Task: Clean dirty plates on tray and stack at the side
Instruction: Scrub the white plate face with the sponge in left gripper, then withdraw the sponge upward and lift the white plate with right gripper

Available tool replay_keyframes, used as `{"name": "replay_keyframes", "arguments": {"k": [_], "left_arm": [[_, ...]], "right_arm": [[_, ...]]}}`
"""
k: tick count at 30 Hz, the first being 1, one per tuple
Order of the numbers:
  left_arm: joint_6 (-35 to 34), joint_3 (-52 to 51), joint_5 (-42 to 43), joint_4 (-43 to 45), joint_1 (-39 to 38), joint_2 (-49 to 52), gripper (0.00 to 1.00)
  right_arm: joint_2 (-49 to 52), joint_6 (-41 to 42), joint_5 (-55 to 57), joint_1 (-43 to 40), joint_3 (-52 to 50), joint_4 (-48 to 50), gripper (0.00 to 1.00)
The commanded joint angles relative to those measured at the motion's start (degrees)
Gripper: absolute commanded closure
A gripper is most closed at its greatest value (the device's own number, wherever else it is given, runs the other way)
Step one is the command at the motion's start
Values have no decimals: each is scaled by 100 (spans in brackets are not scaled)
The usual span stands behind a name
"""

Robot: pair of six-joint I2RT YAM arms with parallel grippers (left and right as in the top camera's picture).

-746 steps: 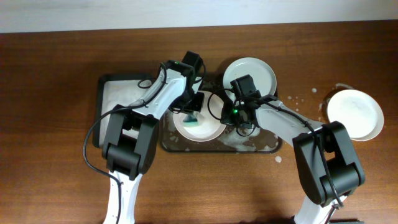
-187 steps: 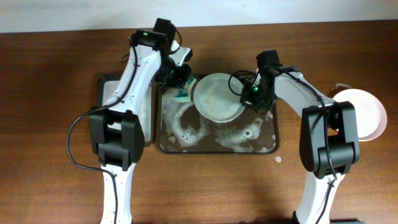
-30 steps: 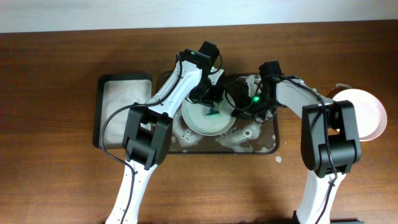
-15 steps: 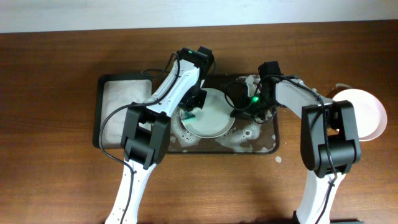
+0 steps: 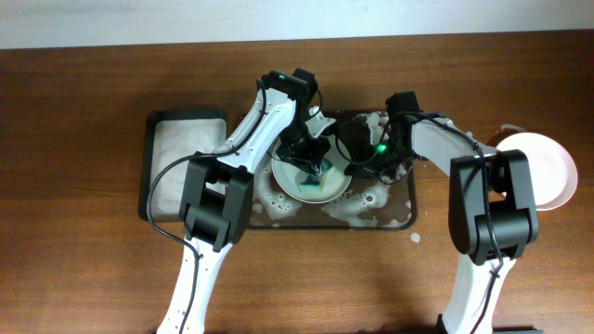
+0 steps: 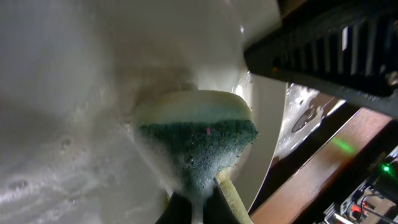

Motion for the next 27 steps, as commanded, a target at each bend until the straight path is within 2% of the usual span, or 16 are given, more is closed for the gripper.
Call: {"name": "replay_keyframes", "arguments": {"k": [1, 5, 12, 19, 20, 22, 24, 27], "left_arm": [[-164, -63, -37, 81, -11, 138, 100], [-400, -264, -236, 74, -13, 138, 100], [-413, -997, -365, 81, -11, 138, 100], [-479, -997, -807, 319, 118, 136, 100], [-538, -979, -927, 345, 164, 136, 100], [-957, -977, -1980, 581, 278, 136, 100], [-1064, -975, -2505, 844, 341, 136, 100], [-1064, -977, -2905, 1217, 352, 136, 100]], "right_arm": [[72, -42, 122, -11, -83, -20, 96], [72, -42, 122, -11, -83, -17, 96], [72, -42, 122, -11, -83, -17, 96], [72, -42, 125, -11, -83, -17, 96], [72, -42, 127, -11, -83, -17, 96], [72, -42, 125, -11, -83, -15, 96], [72, -42, 142, -11, -83, -15, 96], [72, -42, 142, -11, -83, -15, 96]]}}
